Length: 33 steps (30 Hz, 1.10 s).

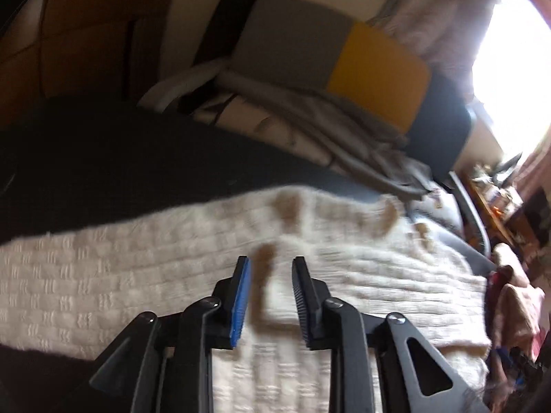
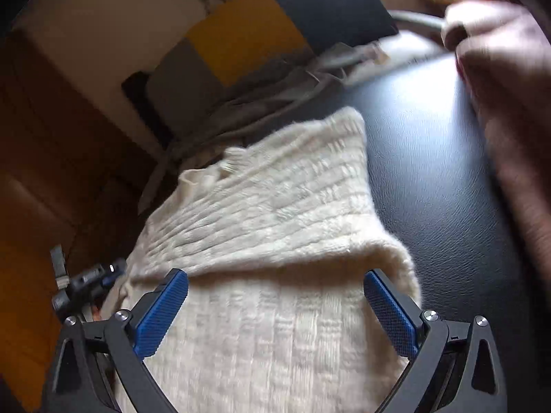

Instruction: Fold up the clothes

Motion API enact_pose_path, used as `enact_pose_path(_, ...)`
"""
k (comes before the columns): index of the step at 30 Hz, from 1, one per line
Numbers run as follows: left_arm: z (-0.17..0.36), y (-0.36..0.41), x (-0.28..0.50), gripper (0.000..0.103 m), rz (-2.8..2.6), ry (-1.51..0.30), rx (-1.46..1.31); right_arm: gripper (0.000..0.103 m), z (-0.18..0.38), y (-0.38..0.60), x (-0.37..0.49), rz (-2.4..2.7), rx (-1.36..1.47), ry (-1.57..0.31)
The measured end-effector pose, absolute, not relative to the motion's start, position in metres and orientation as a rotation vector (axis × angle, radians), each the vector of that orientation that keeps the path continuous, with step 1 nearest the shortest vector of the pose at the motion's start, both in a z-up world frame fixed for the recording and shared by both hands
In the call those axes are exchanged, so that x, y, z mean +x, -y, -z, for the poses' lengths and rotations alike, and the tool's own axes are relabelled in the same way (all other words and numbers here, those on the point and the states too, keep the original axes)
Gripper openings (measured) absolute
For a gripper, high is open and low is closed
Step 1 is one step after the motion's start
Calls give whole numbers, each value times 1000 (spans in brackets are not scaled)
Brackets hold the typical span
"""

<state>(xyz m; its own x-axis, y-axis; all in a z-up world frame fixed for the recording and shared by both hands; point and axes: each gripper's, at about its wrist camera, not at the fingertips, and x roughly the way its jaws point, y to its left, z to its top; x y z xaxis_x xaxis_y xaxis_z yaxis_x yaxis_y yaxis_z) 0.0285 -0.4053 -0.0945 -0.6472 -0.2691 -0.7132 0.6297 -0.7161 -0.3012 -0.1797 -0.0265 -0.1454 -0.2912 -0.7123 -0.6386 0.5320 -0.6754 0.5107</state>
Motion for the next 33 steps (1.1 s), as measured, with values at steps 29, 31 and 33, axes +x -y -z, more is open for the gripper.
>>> enact_pose_path(29,134,390,-14,35,2426,-704,941,103,185,142,-250,2259,1082,-323)
enact_pose_path(31,124,394,6,34,2418,-805,887,103,185,143,-250,2260,1081,-325)
enact_pose_path(33,113,400,43,34,2381,-949,795,103,186,145,-252,2261,1080,-326)
